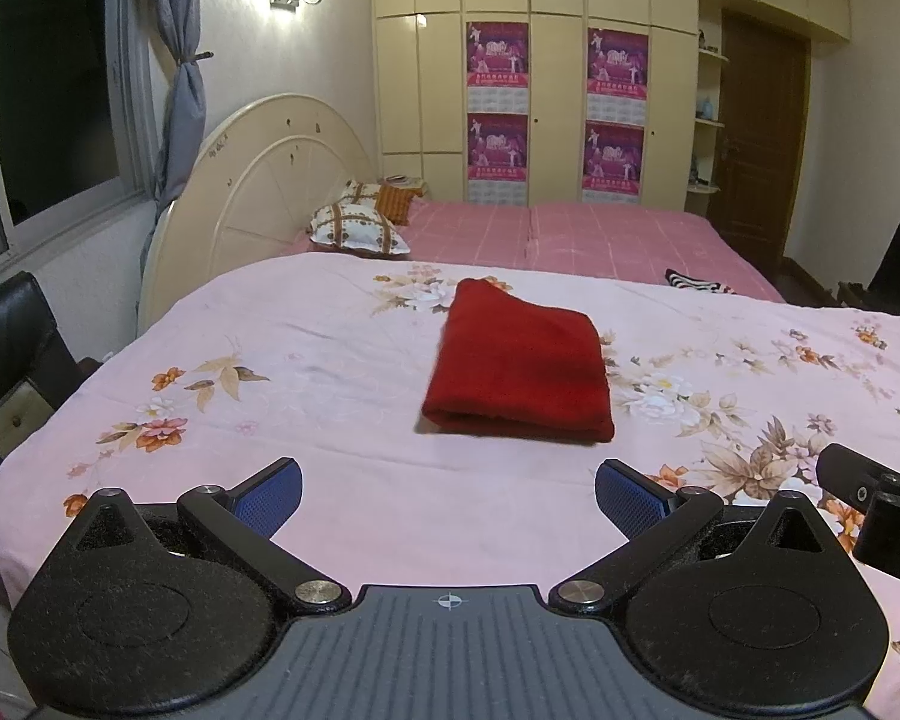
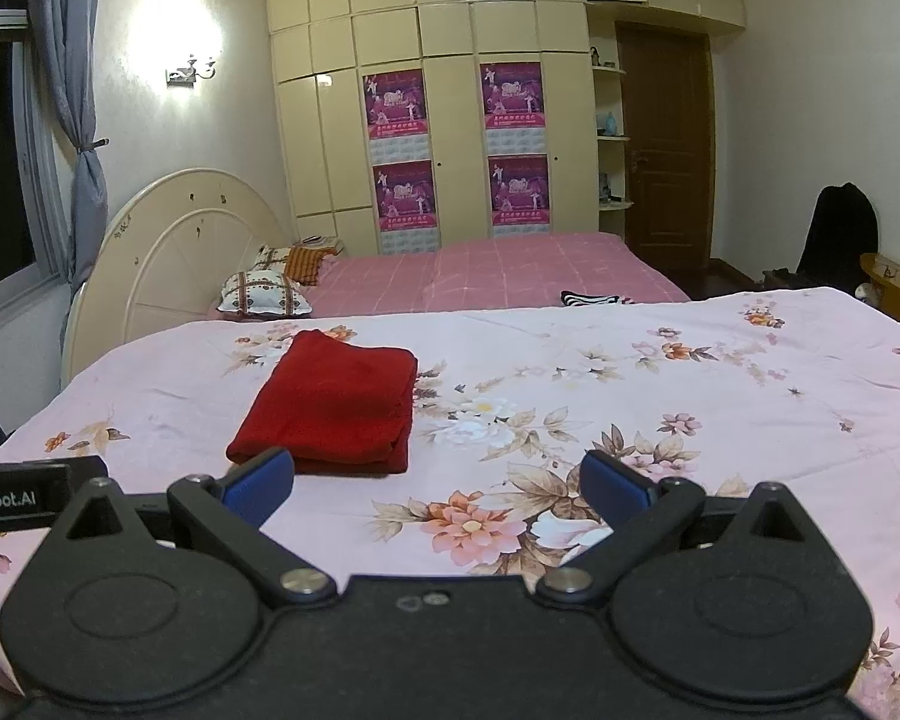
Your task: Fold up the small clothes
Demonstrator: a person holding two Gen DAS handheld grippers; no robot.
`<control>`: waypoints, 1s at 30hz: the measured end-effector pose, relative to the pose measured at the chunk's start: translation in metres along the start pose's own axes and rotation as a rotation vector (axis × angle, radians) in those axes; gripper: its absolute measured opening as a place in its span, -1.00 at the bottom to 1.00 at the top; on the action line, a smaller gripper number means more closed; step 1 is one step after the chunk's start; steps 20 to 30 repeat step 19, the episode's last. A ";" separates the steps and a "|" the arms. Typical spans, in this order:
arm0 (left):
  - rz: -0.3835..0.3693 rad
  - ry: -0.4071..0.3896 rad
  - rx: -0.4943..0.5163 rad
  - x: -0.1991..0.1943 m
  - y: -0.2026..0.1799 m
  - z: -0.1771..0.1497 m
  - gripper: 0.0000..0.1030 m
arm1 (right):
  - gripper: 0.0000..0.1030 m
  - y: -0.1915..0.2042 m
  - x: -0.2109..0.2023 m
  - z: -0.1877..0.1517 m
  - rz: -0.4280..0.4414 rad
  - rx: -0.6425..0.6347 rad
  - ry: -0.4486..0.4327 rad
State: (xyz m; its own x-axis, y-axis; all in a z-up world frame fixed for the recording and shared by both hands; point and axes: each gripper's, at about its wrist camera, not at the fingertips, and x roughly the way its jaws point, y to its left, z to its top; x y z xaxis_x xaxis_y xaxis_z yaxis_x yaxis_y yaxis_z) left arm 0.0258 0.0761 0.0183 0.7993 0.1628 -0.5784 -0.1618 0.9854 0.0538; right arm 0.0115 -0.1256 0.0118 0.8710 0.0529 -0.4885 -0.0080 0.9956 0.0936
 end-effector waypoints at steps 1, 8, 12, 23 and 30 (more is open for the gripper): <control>-0.001 0.002 0.000 0.001 0.001 0.001 1.00 | 0.97 0.000 0.001 0.000 0.000 0.000 0.003; -0.010 0.021 0.004 0.012 0.000 0.004 1.00 | 0.97 0.001 0.007 0.001 0.001 -0.002 0.011; -0.019 0.013 0.016 0.018 -0.001 0.007 1.00 | 0.97 0.001 0.011 0.001 -0.004 -0.001 0.015; -0.059 -0.019 0.057 0.033 -0.007 0.015 1.00 | 0.97 0.004 0.024 0.002 -0.013 -0.002 0.029; -0.059 -0.019 0.057 0.033 -0.007 0.015 1.00 | 0.97 0.004 0.024 0.002 -0.013 -0.002 0.029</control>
